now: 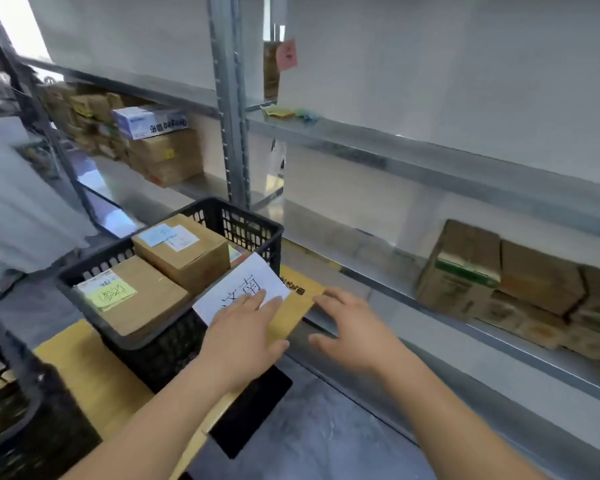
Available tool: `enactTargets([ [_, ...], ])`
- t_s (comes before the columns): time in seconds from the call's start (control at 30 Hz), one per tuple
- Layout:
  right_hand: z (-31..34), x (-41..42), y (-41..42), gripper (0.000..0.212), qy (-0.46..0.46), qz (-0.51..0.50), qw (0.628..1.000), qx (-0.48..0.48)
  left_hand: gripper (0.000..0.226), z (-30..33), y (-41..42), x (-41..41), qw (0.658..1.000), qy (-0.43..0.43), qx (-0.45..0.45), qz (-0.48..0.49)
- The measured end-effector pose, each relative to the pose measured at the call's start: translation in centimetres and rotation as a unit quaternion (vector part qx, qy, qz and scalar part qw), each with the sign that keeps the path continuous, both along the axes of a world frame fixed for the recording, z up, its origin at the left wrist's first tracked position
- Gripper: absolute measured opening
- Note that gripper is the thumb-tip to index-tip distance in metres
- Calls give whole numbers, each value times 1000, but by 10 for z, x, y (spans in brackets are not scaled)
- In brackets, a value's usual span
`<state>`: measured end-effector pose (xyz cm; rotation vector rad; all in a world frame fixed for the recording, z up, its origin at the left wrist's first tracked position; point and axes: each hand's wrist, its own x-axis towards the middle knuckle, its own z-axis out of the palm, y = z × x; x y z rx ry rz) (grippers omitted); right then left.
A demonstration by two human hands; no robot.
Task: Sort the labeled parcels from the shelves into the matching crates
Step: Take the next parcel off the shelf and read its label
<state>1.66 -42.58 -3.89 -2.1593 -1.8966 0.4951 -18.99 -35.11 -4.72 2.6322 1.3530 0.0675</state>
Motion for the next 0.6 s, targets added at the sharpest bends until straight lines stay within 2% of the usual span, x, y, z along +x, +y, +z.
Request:
enactTargets([
  [0.33, -5, 142, -49, 75, -5, -129, 992, 0, 81, -2, -4, 166, 992, -7, -11, -124],
  [0.6, -10, 236, -44, 77, -1, -233, 972, -4, 85, -13, 36, 287, 980, -14, -38, -195],
])
